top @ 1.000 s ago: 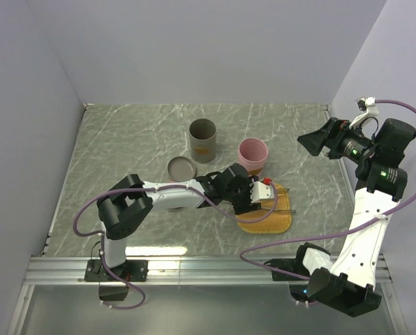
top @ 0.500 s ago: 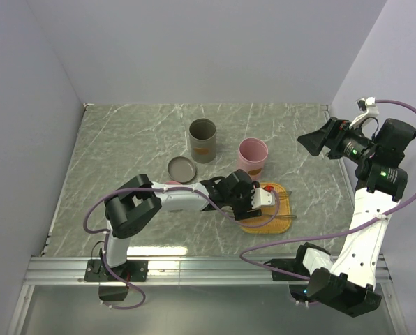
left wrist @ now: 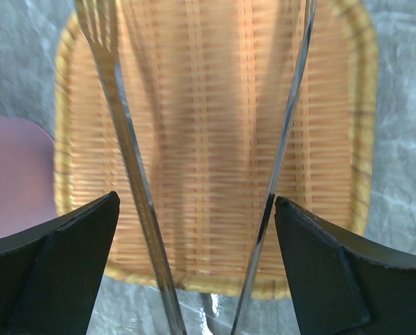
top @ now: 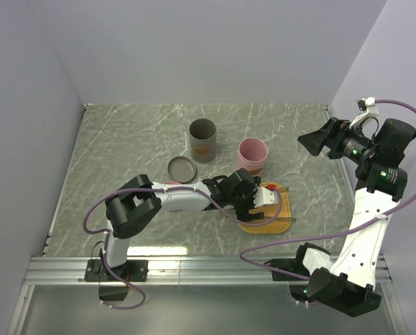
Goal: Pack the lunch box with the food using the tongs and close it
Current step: Put down the clamp, then pick up the lid of the lunch box with the right arm
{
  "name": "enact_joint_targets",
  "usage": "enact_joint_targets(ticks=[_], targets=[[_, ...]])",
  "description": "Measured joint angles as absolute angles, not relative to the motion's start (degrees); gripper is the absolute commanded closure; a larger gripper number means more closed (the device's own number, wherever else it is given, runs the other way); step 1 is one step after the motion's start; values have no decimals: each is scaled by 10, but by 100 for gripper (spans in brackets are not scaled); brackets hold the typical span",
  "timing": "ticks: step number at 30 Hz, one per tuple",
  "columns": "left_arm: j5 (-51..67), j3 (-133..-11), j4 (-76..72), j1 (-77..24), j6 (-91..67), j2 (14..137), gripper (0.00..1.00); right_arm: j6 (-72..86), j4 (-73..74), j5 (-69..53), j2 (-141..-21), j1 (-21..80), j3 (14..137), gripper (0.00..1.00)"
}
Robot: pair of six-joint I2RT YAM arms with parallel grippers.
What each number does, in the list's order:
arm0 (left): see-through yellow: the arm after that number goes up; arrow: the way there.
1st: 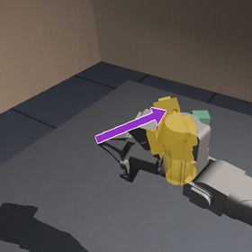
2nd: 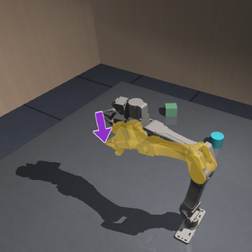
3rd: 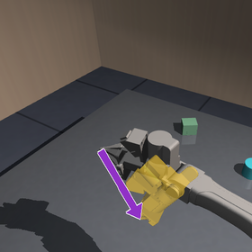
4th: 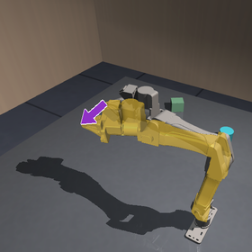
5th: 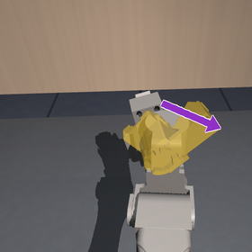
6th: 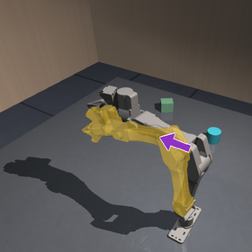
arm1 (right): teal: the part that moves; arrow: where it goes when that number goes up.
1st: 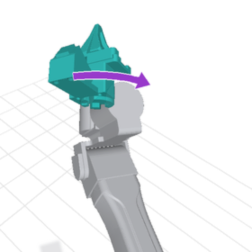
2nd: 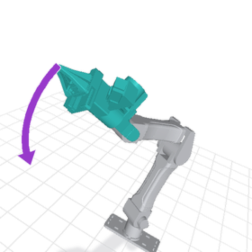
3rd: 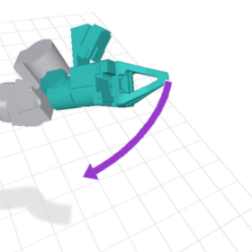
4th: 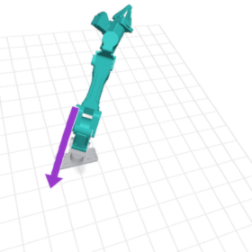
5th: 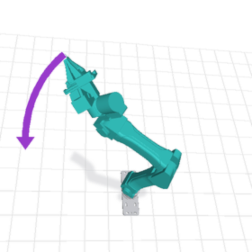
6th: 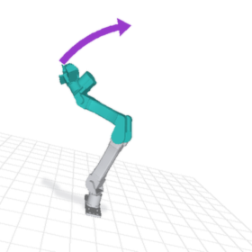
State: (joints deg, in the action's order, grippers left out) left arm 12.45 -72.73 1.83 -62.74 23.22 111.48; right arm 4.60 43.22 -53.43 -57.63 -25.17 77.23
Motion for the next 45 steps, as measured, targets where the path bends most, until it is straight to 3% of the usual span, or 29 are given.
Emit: enact_joint_targets(ticks=[14, 25, 33, 40, 45], targets=[[132, -768, 89, -646, 210, 1063, 1, 41, 433, -535, -576, -252, 772, 0], [149, -673, 164, -613, 172, 791, 1, 18, 446, -546, -584, -252, 777, 0], [180, -608, 203, -423, 84, 685, 3, -4, 454, -536, -592, -211, 797, 0], [225, -598, 239, -210, 51, 658, 11, -25, 454, -471, -594, -120, 800, 0], [289, -599, 275, -98, 58, 672, 10, -54, 454, -419, -599, -50, 800, 0]])
